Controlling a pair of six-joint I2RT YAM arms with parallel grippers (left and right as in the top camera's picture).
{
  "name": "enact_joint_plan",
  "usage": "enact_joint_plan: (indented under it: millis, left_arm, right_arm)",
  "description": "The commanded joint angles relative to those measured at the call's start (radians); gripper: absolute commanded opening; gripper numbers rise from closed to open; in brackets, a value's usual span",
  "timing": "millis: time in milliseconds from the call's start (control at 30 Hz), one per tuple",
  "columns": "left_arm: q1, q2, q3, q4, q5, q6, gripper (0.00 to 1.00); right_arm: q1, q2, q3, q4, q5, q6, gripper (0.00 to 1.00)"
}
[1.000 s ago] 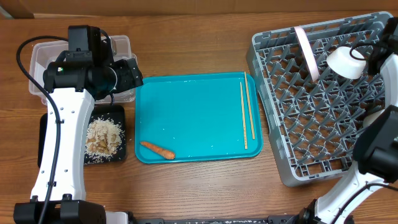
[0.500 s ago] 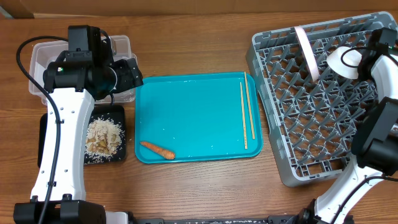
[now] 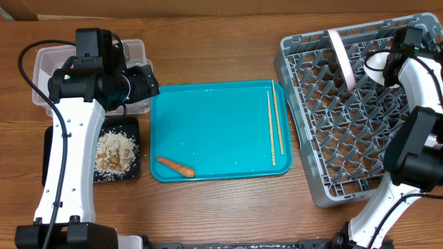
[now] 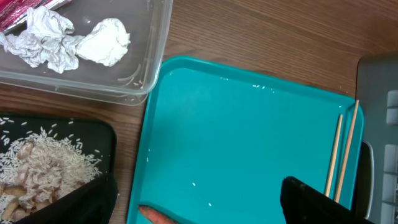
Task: Sort waste into correct bins and load items into the dishwasher
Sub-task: 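Place the bowl upright in the dish rack with the right gripper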
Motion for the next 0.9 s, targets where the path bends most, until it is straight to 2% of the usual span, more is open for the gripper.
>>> enact_joint_plan:
  millis: [0, 100, 233, 433, 867]
  left_arm:
    - [0.000, -0.001, 0.008, 0.005, 0.006, -0.010, 0.86]
    - [0.000, -0.001, 0.008, 0.006, 0.006, -0.010, 0.86]
    - [0.000, -0.001, 0.008, 0.006, 0.006, -0.010, 0.86]
    - [0.000, -0.001, 0.008, 0.006, 0.006, -0.010, 0.86]
    - [0.000, -0.001, 0.008, 0.005, 0.013, -0.010, 0.86]
  right_arm:
    - [-0.007, 0.002, -0.019, 0.037, 0.156, 0.002, 0.04]
    - [-0.007, -0.001, -0.014, 0.107, 0.238, 0.000, 0.04]
    - [-0.011, 0.000, -0.014, 0.195, 0.206, -0.059, 0.04]
    - [-0.016, 0.003, -0.016, 0.216, 0.098, -0.058, 0.04]
    - [-0.014, 0.013, -0.016, 0.238, 0.052, -0.079, 0.04]
